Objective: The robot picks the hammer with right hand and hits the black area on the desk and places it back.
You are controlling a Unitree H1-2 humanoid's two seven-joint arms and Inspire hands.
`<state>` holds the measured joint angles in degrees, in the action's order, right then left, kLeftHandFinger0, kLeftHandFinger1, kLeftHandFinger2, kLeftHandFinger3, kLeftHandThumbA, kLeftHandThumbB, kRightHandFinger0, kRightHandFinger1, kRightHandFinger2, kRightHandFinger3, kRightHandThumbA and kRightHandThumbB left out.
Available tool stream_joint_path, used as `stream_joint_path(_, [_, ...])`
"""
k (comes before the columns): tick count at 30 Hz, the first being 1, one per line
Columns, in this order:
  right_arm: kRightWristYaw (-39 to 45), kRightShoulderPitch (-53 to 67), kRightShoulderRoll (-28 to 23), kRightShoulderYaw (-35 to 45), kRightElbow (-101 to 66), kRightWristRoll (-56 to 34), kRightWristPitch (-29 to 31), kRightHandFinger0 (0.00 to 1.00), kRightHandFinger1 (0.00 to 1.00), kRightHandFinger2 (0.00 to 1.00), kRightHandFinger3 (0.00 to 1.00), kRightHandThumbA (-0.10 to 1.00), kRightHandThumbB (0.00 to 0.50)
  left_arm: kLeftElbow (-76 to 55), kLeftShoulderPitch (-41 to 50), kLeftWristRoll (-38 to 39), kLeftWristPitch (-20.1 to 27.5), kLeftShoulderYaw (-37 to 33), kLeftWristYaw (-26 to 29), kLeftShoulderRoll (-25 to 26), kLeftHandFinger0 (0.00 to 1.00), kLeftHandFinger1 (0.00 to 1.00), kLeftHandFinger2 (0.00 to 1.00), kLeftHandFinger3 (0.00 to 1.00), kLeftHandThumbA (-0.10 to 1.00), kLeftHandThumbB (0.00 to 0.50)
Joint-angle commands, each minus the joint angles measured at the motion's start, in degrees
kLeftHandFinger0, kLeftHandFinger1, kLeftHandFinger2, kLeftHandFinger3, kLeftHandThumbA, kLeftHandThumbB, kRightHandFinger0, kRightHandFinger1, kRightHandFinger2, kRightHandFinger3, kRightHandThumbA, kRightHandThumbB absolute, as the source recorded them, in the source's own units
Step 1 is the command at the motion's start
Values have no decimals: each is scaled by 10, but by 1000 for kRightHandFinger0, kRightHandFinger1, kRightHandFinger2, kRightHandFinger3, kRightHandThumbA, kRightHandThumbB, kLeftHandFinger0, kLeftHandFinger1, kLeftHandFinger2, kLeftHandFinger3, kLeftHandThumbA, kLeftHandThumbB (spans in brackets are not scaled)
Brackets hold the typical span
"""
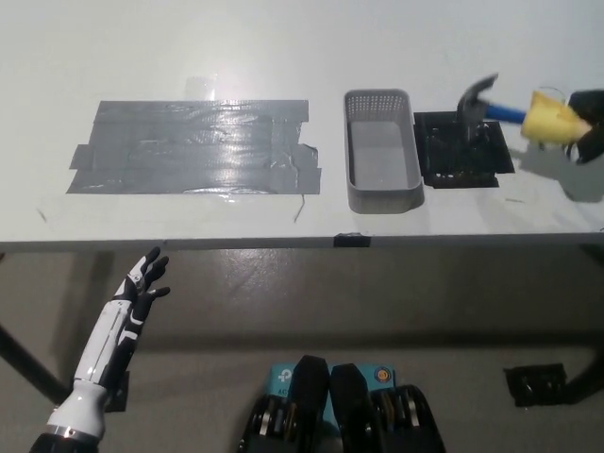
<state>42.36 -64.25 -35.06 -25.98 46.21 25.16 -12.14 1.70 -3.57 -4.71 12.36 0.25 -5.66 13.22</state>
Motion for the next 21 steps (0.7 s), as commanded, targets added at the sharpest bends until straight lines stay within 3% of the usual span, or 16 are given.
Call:
stream_joint_path(1, [-47,-57,4,48,-2,-23,3,182,655,994,967,-100,124,-21,-2,4,-1,1,-4,5,902,1000,1000,1000,1000,80])
stream_joint_path(4, [-78,-42,26,68,18,-21,12,290,752,1000,899,-100,119,-23,2,0,2,0,-4,6,888,1000,1000,1000,1000,78])
stream_joint_path(7, [-111,-32,47,81,49,-18,36,272,718,1000,923,-100,128,-22,3,1,7,0,-3,6,871,1000,1000,1000,1000,69])
stream_joint_path(11, [-142,-30,72,96,112,-23,64,128,649,994,1000,-100,133,-24,4,3,5,2,-2,4,862,1000,1000,1000,1000,70])
stream_joint_path(12, [-152,-29,81,98,132,-23,70,155,678,1000,1000,-100,161,-22,4,1,6,2,-1,4,861,1000,1000,1000,1000,69])
stream_joint_path(14, [-174,-30,97,103,176,-27,88,197,731,1000,1000,-100,156,-21,4,4,9,2,-2,5,859,1000,1000,1000,1000,71])
stream_joint_path(15, [-181,-30,104,110,196,-32,90,191,697,1000,1000,-100,132,-18,3,-1,13,2,-1,6,850,1000,1000,1000,1000,66])
stream_joint_path(21, [-277,-22,136,138,274,-41,127,199,659,968,883,-100,129,-25,7,4,3,0,-6,5,837,1000,1000,1000,1000,70])
